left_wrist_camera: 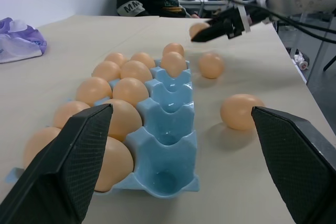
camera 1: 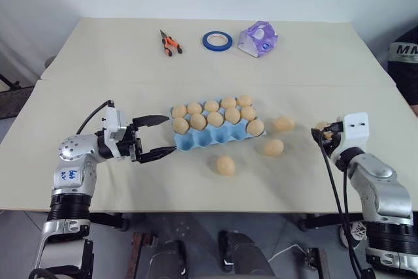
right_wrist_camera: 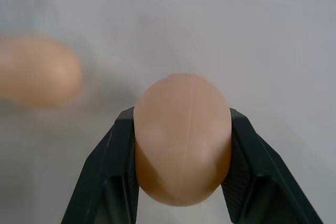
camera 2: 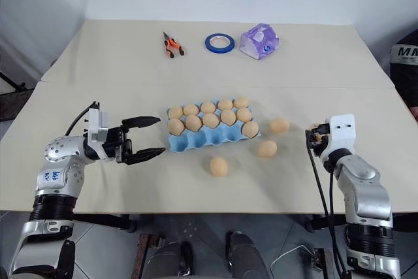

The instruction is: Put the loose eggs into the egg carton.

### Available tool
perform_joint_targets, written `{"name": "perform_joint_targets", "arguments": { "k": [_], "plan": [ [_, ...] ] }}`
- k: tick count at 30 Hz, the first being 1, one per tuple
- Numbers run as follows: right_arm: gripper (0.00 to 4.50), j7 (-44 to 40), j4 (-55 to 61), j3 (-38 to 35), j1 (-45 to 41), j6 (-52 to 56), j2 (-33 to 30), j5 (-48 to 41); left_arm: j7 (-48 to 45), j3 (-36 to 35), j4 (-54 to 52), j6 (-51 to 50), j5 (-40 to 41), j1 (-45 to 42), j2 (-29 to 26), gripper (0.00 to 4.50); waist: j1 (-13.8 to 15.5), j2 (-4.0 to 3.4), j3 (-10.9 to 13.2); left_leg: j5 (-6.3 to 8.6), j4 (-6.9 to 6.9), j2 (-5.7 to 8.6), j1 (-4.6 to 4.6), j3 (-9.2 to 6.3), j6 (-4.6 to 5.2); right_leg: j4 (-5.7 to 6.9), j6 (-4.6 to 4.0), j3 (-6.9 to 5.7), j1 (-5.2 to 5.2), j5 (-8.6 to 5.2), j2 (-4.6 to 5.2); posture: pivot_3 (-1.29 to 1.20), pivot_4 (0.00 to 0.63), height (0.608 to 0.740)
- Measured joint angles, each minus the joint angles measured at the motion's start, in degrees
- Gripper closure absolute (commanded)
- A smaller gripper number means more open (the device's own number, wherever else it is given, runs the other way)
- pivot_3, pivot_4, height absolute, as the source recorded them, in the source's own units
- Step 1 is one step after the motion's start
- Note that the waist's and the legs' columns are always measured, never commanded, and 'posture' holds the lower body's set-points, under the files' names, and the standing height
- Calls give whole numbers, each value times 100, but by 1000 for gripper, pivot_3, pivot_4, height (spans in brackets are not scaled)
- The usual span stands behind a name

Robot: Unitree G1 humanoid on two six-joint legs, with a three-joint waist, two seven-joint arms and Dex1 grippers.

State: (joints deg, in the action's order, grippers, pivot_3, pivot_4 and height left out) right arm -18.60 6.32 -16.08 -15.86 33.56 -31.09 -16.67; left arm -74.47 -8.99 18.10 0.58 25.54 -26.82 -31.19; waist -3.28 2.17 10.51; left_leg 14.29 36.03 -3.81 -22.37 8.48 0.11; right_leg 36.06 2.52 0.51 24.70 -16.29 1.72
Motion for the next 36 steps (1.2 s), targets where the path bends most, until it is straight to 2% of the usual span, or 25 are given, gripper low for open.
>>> {"name": "perform_joint_targets", "arguments": {
  "k": [6, 13, 15, 21, 28, 36],
  "plan": [
    [2931, -11, 948, 276, -844, 950, -8, -366, 23, 9, 59, 20, 0, -115, 39, 0, 13, -1, 0, -1, 0, -2, 0, -6, -2, 1, -4, -6, 0, -1, 0, 0, 150, 740],
    [2931, 64, 891, 1531, -1760, 1550, 709, -341, 160, 15, 24, 51, 0, -131, 111, 0, 9, -1, 0, 0, 1, -2, -39, -2, -1, 10, -5, -4, 47, -1, 1, 0, 150, 740],
    [2931, 48, 902, 1864, -1826, 1662, 784, -300, 211, 0, -31, 51, 0, -70, 110, 0, 17, -2, -1, -3, 14, -1, -86, -2, -2, 29, -5, -5, 90, -1, 3, 0, 150, 740],
    [2931, -57, 1104, 2490, -1675, 1809, 877, -234, 349, -128, -297, 50, 11, 257, 62, 0, 27, -1, -2, -1, 21, 1, -90, -1, 2, 27, -3, -6, 91, -2, 6, 0, 150, 740],
    [2931, -122, 1144, 2639, -1619, 1811, 797, -139, 491, -170, -468, 13, 60, 408, 59, 0, 15, -1, -2, -9, 26, 1, -82, -2, 2, 46, -5, -6, 91, -1, 6, 0, 150, 740],
    [183, -272, 1142, 2636, -1618, 1793, 705, -97, 551, -169, -464, 15, 100, 448, 60, 0, 15, -1, -2, -9, 25, 1, -83, -3, 2, 44, -6, -6, 91, -1, 5, 0, 150, 740]
  ]
}}
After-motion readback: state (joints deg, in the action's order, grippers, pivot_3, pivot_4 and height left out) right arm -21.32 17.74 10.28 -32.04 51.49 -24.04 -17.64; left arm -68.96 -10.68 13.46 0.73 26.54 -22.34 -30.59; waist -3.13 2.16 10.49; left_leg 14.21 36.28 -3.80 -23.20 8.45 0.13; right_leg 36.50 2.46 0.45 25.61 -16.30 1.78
